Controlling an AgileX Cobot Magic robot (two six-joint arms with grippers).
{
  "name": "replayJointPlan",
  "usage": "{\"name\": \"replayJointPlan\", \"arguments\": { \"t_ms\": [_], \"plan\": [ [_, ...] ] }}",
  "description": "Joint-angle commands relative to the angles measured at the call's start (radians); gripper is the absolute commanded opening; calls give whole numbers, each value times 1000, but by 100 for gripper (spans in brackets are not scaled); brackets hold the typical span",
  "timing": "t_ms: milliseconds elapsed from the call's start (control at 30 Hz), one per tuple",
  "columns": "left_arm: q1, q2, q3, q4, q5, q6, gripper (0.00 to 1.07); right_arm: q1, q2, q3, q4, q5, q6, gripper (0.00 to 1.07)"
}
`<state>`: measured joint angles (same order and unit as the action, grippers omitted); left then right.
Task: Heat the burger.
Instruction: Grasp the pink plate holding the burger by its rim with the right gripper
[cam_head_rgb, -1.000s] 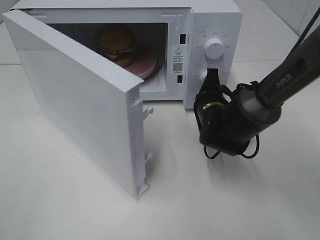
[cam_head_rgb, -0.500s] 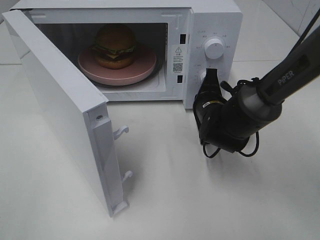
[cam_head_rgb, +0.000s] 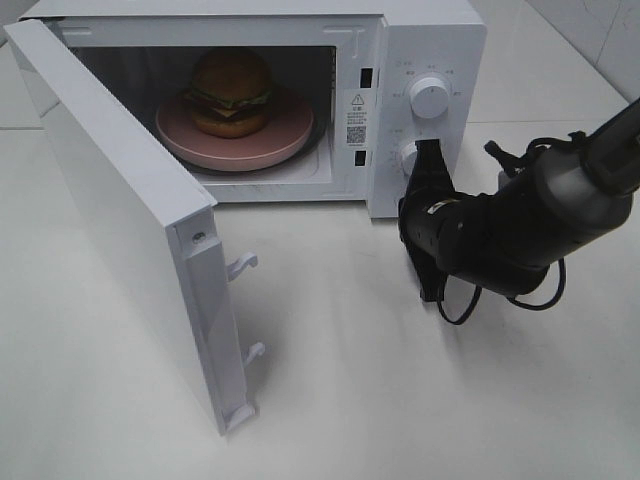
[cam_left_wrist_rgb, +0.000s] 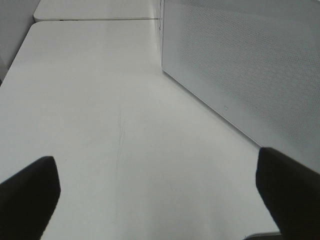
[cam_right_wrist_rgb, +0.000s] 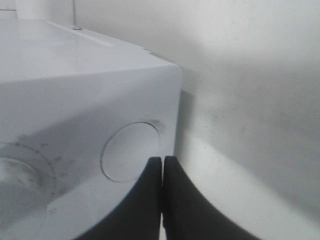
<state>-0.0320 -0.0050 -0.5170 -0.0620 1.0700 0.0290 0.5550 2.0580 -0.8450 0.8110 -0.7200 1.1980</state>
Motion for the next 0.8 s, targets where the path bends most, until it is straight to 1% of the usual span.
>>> {"name": "replayJointPlan", "arguments": {
  "t_ms": [33, 100, 200, 267, 300, 333, 367, 433, 467, 500, 533, 567, 600, 633, 667, 700, 733, 767, 800],
  "plan": [
    [4, -5, 1, 4, 2, -9, 100, -5, -33, 27, -12, 55, -44, 0],
    [4, -5, 1, 4, 2, -9, 100, -5, -89, 78, -12, 78, -82, 0],
    [4, -5, 1, 4, 2, -9, 100, -5, -105, 92, -12, 87, -102, 0],
    [4, -5, 1, 4, 2, -9, 100, -5, -167, 128, -16, 125, -172, 0],
    [4, -5, 1, 4, 2, -9, 100, -5, -167, 128, -16, 125, -172, 0],
    [4, -5, 1, 4, 2, -9, 100, -5, -218, 142, -33, 177, -241, 0],
    [4, -5, 1, 4, 2, -9, 100, -5, -260, 144, -54, 238, -317, 0],
    [4, -5, 1, 4, 2, -9, 100, -5, -282, 144, -65, 276, -359, 0],
    [4, -5, 1, 4, 2, -9, 100, -8, -317, 143, -86, 347, -427, 0],
    [4, -5, 1, 4, 2, -9, 100, -8, -317, 143, -86, 347, -427, 0],
    [4, -5, 1, 4, 2, -9, 100, -9, -349, 143, -109, 398, -501, 0],
    [4, -5, 1, 4, 2, -9, 100, -9, -349, 143, -109, 398, -501, 0],
    [4, -5, 1, 4, 2, -9, 100, -17, -366, 142, -129, 427, -546, 0],
    [4, -5, 1, 4, 2, -9, 100, -31, -398, 137, -177, 503, -608, 0],
    [4, -5, 1, 4, 2, -9, 100, -31, -398, 137, -177, 503, -608, 0],
    [4, -5, 1, 4, 2, -9, 100, -42, -412, 130, -205, 549, -637, 0],
    [4, -5, 1, 4, 2, -9, 100, -64, -434, 119, -256, 644, -686, 0],
    [4, -5, 1, 4, 2, -9, 100, -64, -434, 119, -256, 644, -686, 0],
    [4, -5, 1, 4, 2, -9, 100, -72, -444, 110, -286, 681, -708, 0]
  ]
}}
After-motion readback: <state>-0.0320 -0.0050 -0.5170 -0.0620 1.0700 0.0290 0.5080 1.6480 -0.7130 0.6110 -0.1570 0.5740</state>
